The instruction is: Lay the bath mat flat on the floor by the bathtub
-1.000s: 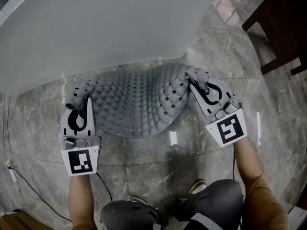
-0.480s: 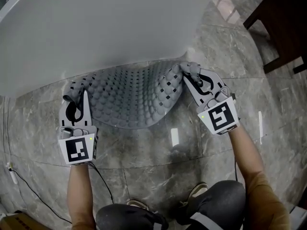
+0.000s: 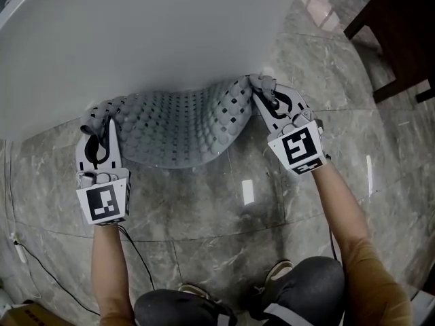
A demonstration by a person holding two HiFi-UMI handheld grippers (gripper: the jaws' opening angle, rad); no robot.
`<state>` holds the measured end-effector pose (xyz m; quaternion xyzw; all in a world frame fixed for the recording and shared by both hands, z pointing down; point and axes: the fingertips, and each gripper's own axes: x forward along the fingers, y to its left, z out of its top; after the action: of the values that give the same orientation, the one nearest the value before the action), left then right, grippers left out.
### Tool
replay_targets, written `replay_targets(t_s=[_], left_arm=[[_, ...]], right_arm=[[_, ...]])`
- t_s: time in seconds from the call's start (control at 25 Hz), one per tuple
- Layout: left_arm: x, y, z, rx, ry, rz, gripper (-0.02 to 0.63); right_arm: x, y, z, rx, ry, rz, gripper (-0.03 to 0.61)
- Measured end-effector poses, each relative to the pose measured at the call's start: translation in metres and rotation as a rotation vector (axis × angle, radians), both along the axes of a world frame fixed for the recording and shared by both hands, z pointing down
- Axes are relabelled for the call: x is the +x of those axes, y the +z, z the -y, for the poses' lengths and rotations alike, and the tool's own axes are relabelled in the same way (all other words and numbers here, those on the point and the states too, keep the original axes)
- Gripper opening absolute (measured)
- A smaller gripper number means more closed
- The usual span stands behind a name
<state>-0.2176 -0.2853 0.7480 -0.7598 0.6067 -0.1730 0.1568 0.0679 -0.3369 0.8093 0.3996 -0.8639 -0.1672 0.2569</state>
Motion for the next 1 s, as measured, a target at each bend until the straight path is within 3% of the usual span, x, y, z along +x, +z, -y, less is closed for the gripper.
replay_targets(t_s=[0.12,0.28,0.56,0.76,0.88,1.0], left_arm=[[-0.006,0.017,-0.005,-0.037,-0.01,-0.027,0.04],[-0.029,0.04,-0.019,-0.108,-0.038,-0.123,0.04],[-0.01,0.068,-0.047,-0.209,-0.014,-0.091,0.044],[-0.011,0.091,-0.065,-0.332,-0.018,-0.117,0.048],[-0.007,0.111,-0.076,-0.393,-0.011,-0.09,0.052],[-0.012,0.128,-0.085,-0.444,-0.04,-0.121,0.054]], right_arm=[[0.003,0.015,-0.003,-0.061,0.002,0.014,0.041],[0.007,0.029,-0.025,-0.173,-0.043,0.048,0.043],[0.017,0.057,-0.069,-0.331,-0.107,0.005,0.057],[0.036,0.08,-0.085,-0.468,-0.038,0.077,0.061],[0.043,0.103,-0.095,-0.509,-0.02,0.05,0.063],[0.051,0.121,-0.103,-0.552,-0.005,0.036,0.067]])
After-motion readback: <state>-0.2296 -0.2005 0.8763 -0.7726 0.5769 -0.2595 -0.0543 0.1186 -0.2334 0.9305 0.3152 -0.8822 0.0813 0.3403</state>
